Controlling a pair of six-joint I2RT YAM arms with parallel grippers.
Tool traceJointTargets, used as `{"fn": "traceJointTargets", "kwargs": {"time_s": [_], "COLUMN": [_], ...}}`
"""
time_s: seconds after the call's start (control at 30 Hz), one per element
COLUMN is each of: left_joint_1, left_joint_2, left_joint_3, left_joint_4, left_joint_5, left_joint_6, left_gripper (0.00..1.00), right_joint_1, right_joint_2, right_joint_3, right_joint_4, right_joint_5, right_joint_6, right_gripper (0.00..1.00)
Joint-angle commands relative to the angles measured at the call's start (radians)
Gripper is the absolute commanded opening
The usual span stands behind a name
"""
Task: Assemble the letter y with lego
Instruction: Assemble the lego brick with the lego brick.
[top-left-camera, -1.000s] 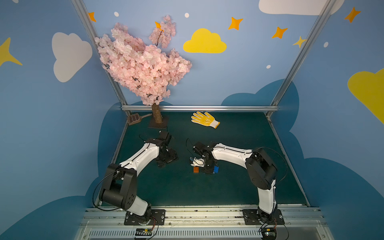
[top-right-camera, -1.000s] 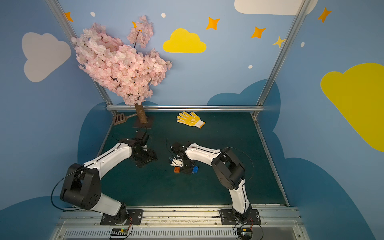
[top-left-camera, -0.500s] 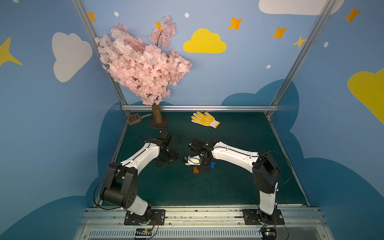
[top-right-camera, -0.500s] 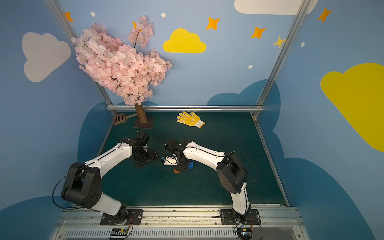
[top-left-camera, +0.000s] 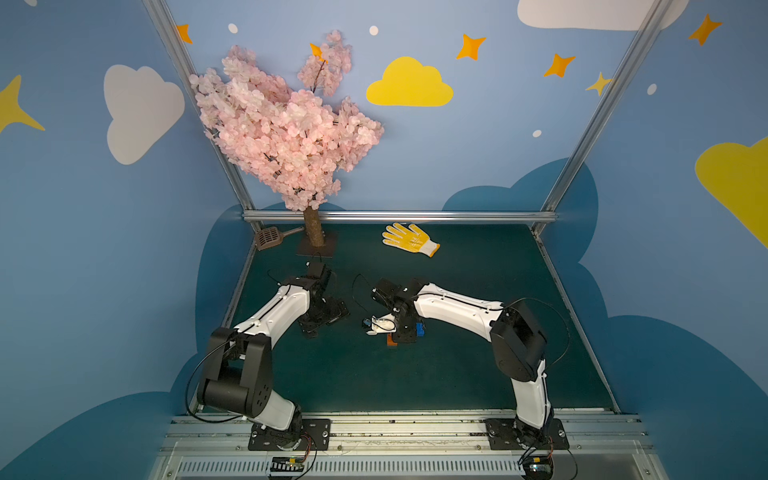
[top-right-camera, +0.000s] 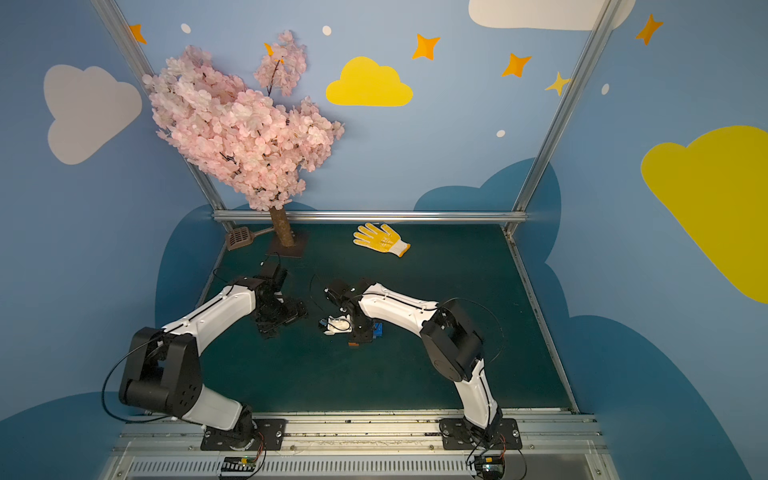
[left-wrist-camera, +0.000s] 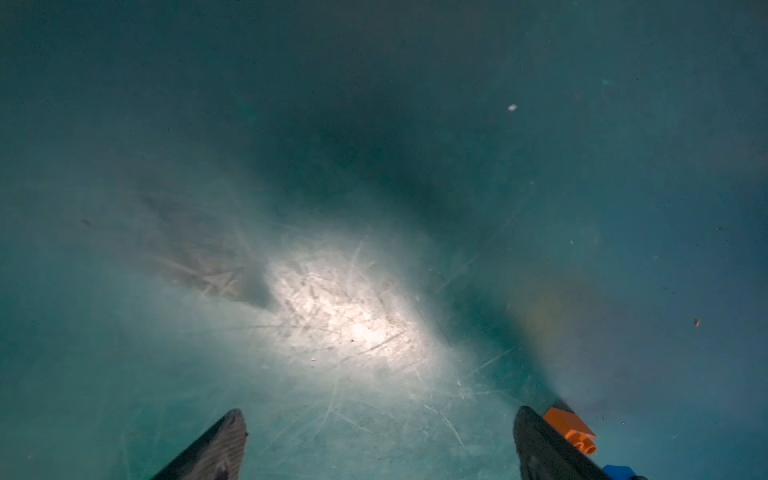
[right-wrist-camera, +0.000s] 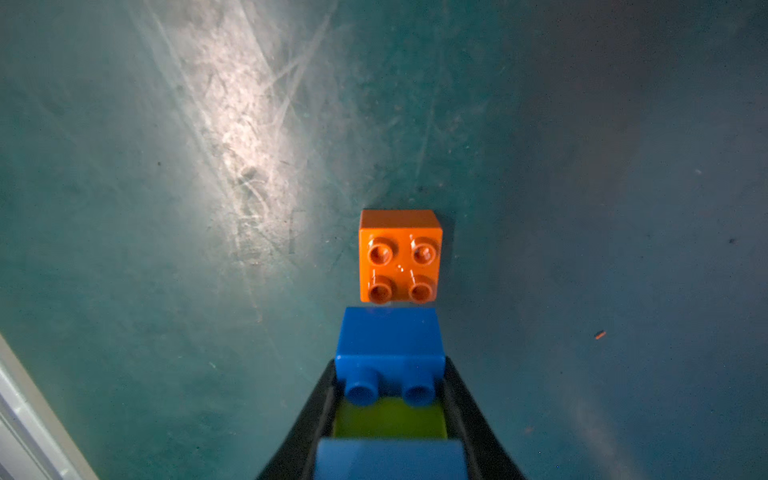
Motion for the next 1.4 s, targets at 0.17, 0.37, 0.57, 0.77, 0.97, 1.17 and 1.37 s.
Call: {"fn": "traceJointTargets", "kwargs": {"time_s": [0.17, 0.37, 0.57, 0.77, 0.97, 1.17, 1.37], "left_joint_1": [0.018, 0.022, 0.022, 0.022, 0.022, 0.022, 0.022], "left_joint_2": [-0.025, -0.020, -0.016, -0.016, -0.015, -0.012, -0.009], "left_joint_3": [-0.023, -0.032, -0.039, -0.042, -0.043, -0.045, -0.042], "left_joint_4": [-0.017, -0.006, 0.002, 0.008, 0.008, 0.009, 0.009], "left_joint_5": [0.018, 0.023, 0.031, 0.038, 0.038, 0.036, 0.039], "left_joint_6": [0.009, 0.008, 0.009, 0.008, 0.009, 0.010, 0.009], "left_gripper": [1.00, 1.00, 1.00, 1.00, 1.00, 1.00, 1.00], "right_joint_1": [0.010, 0.013, 0.013, 0.010, 0.008, 0.008, 0.008], "right_joint_2": [0.027, 0.034, 0.052, 0.070, 0.093, 0.100, 0.123], "right_joint_3": [0.034, 0.031, 0.035, 0.045, 0.066, 0.065, 0.096], "right_joint_4": [-0.026, -0.023, -0.025, -0.022, -0.038, -0.040, -0.092], "right_joint_5": [-0.010, -0.014, -0.018, -0.022, -0.027, -0.023, -0.035], "right_joint_6": [-0.034, -0.040, -0.043, -0.049, -0.053, -0.055, -0.051], "right_gripper": [0.00, 0.00, 0.00, 0.00, 0.00, 0.00, 0.00]}}
